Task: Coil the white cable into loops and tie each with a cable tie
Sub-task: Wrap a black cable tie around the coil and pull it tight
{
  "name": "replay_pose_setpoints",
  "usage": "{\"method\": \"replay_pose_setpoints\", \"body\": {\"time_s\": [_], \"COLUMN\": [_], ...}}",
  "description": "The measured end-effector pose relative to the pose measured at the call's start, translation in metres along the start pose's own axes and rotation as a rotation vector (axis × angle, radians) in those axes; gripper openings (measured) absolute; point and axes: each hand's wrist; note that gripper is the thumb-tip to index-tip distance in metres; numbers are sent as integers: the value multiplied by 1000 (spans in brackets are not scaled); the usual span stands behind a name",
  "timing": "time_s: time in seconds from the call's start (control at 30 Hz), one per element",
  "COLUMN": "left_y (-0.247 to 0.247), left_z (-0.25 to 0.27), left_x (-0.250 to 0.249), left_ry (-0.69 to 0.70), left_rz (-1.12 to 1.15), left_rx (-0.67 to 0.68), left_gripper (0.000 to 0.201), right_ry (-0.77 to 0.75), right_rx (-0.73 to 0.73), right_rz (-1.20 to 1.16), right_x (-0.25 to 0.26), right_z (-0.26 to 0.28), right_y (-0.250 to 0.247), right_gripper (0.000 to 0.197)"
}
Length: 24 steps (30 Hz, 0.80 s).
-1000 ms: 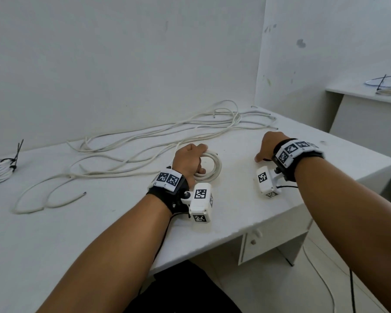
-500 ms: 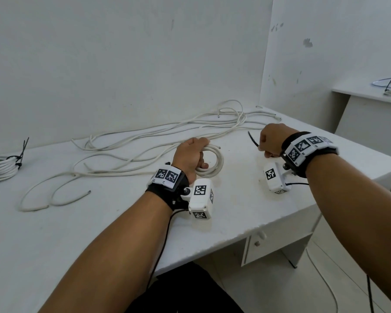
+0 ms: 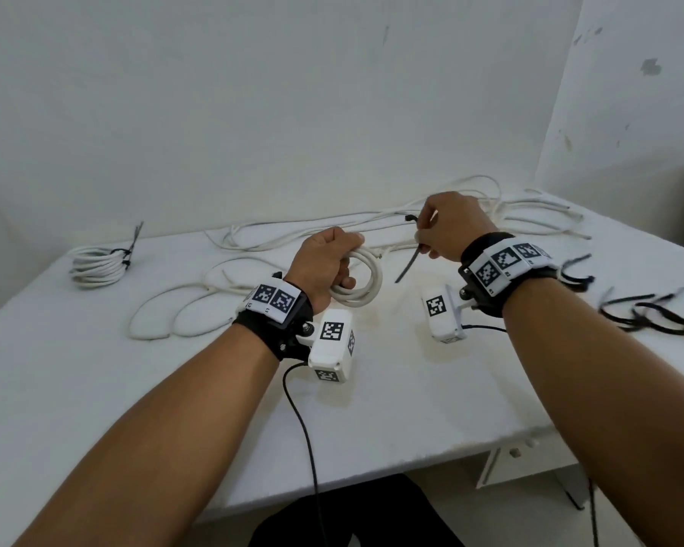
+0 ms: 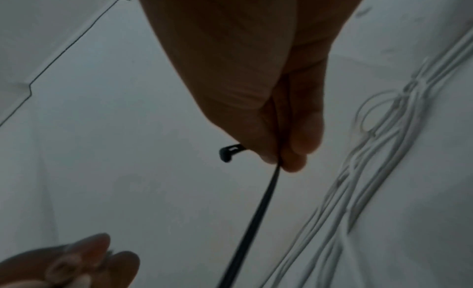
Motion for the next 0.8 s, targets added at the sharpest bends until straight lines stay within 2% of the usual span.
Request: {"method": "replay_pose_setpoints", "body": {"time_s": [0.1,0.17,0.3,0.4,0.53,0.67,0.73,0.8], "left_y": [-23,-35,-54,-66,-68,-64,-63,-63], "left_z": [4,5,4,3,3,2,2,3], "left_x": [-1,-1,5,11,13,16,15,11], "left_ry": [25,37,33,31,54,86,101,106], "left_rz": [-3,-1,-1,-21,-70,-107,-91,-33], "left_rx": [-8,-24,-86,-138,-110,-71,-129,-216], "left_gripper": [44,44,40,31,8,16,19,17], "right_ry": [-37,-37,7,16,45,69,56,-34], "right_rx": [-157,-176,32,191,311,377,337,353], "right_rz": [-207,-360,-762,-932,-976,-960,-1019,-1110], "right_x": [23,39,62,66,66,60,58,56], "right_z": [-19,-25,-18,-7,1,5,5,6], "right_y": [32,50,80,94,93,91,92,91], "right_gripper": [6,9,18,15,5,8,13,22]}}
Point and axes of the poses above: each hand's wrist, its own z-axis away from the middle knuckle, its own y-axis out of the palm, x = y × z, and after that the axes turned 14 degrees about -y, right-handed
